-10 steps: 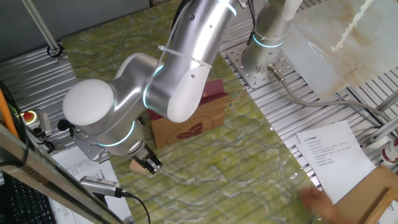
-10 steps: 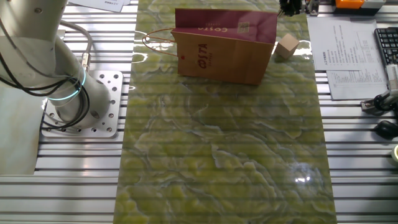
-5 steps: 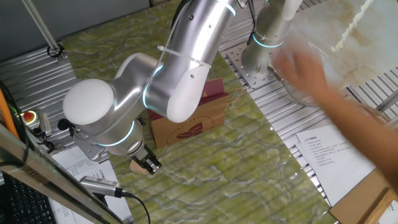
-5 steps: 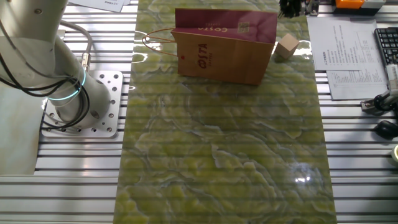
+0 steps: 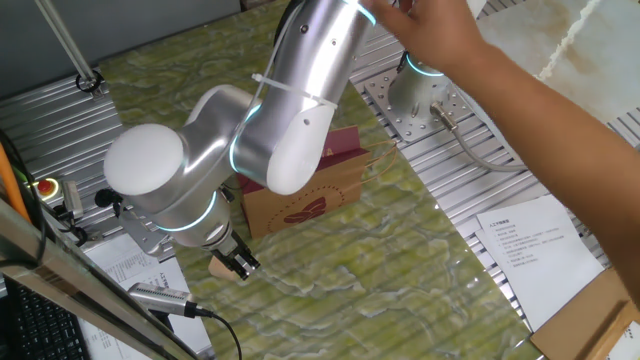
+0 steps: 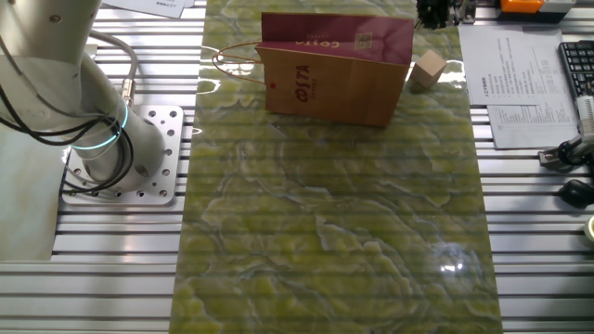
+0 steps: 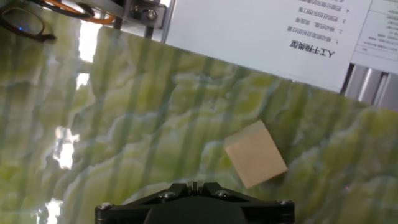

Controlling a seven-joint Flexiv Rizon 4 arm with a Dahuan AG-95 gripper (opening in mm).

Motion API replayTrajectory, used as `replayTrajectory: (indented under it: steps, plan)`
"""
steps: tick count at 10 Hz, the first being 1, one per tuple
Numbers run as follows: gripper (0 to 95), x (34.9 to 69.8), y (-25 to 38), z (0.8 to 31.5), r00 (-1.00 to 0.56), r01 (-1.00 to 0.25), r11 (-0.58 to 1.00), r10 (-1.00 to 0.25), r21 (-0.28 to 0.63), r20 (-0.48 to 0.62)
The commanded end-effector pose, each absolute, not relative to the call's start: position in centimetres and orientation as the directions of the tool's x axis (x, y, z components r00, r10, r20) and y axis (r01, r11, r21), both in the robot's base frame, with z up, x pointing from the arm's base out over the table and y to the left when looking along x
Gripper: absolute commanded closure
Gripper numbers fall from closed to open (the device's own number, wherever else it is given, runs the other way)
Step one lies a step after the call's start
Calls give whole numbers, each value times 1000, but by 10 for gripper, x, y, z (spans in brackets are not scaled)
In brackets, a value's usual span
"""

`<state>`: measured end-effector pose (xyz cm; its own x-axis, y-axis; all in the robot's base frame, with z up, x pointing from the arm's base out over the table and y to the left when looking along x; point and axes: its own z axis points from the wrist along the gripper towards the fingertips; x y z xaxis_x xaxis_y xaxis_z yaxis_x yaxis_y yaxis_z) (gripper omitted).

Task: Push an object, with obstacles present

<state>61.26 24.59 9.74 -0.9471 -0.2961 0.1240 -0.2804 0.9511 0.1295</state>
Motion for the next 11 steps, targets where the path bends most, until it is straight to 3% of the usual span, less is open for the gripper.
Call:
replayTrajectory:
  steps: [1, 11]
  plan:
    - [950, 613, 247, 98, -947, -280, 951, -297, 130, 127]
    - [950, 608, 244, 98, -948, -289, 950, -301, 121, 103]
